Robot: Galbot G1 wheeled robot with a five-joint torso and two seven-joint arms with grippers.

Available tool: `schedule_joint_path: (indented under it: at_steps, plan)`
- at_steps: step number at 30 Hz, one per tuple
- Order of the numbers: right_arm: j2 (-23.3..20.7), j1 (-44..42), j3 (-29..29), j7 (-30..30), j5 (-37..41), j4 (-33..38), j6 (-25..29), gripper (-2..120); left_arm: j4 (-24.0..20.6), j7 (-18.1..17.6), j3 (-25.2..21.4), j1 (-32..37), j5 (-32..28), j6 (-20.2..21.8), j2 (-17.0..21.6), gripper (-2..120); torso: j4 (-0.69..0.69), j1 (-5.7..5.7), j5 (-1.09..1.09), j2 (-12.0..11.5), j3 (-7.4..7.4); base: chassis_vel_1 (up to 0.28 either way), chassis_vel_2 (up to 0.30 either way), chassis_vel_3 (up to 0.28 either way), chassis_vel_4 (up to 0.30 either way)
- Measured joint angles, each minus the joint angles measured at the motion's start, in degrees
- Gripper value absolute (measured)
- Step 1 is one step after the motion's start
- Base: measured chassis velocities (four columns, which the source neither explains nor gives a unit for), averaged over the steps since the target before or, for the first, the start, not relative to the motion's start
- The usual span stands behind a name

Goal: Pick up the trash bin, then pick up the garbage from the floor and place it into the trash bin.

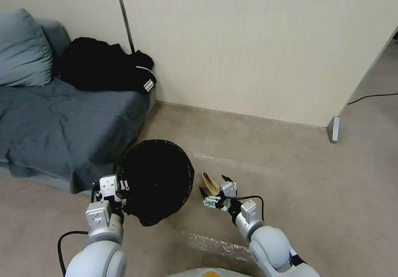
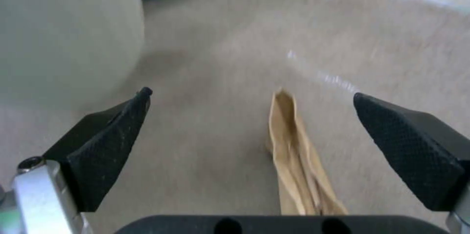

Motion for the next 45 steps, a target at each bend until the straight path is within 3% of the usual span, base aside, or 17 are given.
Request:
schedule_joint_path:
  at_steps: [12,17,21,25,33,39,45]
  plan:
    - [1.16,7.66,-2.2,-1.38,-1.4,-15.19,2.05,100,-0.77,0.04,-0.21,0.88,0.33,0.0,-0.07,4,0.01,0.0,0.0,0.0,0.0,0.0,0.0,0.0,0.0]
    - [1.71,9.53,-2.8,-1.52,-1.67,-18.09,2.67,99,-0.98,0.04,-0.3,0.96,0.34,0.0,-0.02,4,0.0,0.0,0.0,0.0,0.0,0.0,0.0,0.0,0.0]
    - [2.32,11.12,-3.14,-1.76,-2.04,-21.11,3.55,87,-1.15,0.05,-0.35,1.0,0.33,0.0,-0.02,4,0.0,0.0,0.0,0.0,0.0,0.0,0.0,0.0,0.0]
    - [3.23,12.94,-3.14,-2.03,-2.44,-25.78,5.17,67,-1.22,0.06,-0.35,1.2,0.33,0.0,-0.01,4,0.0,0.0,0.0,0.0,0.0,0.0,0.0,0.0,0.0]
    - [3.46,13.08,-2.82,-2.32,-2.52,-27.5,6.2,42,-1.22,0.08,-0.27,1.05,0.32,0.05,-0.02,4,0.0,0.0,0.0,0.0,0.0,0.0,0.0,0.0,0.0]
    - [3.37,12.77,-2.28,-2.64,-2.55,-27.69,6.87,16,-1.0,0.08,-0.2,0.75,0.21,0.12,0.05,4,0.0,-0.01,0.0,0.0,0.0,0.0,0.0,0.0,0.0]
    - [3.37,12.62,-2.02,-2.7,-2.65,-27.88,7.49,0,-0.85,0.09,-0.17,0.75,0.19,0.14,0.09,4,0.0,0.0,0.0,0.0,0.0,0.0,0.0,0.0,0.0]
